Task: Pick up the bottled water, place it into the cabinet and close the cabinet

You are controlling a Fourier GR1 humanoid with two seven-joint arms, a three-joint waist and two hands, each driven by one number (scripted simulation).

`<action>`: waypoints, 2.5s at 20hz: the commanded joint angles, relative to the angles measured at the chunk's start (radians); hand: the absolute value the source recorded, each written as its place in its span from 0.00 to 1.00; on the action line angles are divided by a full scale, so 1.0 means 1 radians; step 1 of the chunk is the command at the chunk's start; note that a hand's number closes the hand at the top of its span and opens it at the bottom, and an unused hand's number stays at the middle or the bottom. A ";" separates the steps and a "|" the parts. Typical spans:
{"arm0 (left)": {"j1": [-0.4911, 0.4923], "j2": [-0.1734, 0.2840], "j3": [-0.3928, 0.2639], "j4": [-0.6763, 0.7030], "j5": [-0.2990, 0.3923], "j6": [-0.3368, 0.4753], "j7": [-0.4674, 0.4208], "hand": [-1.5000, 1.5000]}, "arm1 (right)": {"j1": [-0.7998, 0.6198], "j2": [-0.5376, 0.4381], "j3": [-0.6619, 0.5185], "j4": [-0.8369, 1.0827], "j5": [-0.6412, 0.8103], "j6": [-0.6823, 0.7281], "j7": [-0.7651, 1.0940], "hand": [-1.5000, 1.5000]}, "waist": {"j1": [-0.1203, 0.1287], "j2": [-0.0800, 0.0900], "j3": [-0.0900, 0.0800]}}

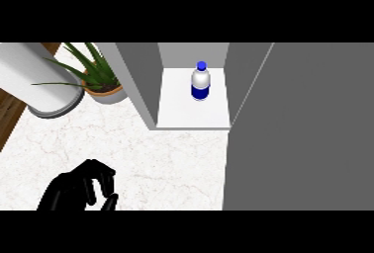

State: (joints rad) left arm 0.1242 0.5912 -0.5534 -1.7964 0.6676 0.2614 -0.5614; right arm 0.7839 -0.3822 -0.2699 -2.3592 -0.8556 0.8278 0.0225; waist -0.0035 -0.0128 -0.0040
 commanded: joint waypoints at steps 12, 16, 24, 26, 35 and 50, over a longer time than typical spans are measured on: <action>0.173 0.212 0.256 -0.097 0.169 -0.148 -0.026 0.00 | -0.049 -0.033 0.146 -0.317 0.152 0.004 0.115 1.00 | 0.020 -0.011 -0.010; 0.214 0.225 0.280 -0.096 0.197 -0.183 -0.036 0.00 | -0.105 -0.057 0.205 -0.324 0.149 -0.007 0.144 1.00 | 0.023 -0.012 -0.014; 0.270 0.280 0.351 -0.103 0.252 -0.249 -0.036 0.00 | -0.275 -0.100 0.318 -0.282 0.176 -0.035 0.225 1.00 | 0.039 -0.026 -0.020; 0.300 0.287 0.371 -0.089 0.264 -0.269 -0.050 0.00 | -0.308 -0.089 0.351 -0.266 0.189 -0.065 0.246 1.00 | 0.043 -0.028 -0.019; 0.361 0.342 0.438 -0.073 0.296 -0.340 -0.054 0.00 | -0.477 -0.048 0.535 -0.197 0.195 -0.244 0.354 1.00 | 0.050 -0.028 -0.022; 0.435 0.398 0.541 -0.060 0.341 -0.473 -0.088 0.00 | -0.961 0.204 0.783 0.039 0.277 -0.652 0.520 1.00 | 0.099 -0.019 -0.016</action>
State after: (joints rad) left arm 0.5433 0.9727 -0.0362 -1.8493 0.9995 -0.1821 -0.6447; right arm -0.0692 -0.2451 0.4762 -2.3024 -0.7107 0.2987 0.4897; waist 0.0832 -0.0343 -0.0215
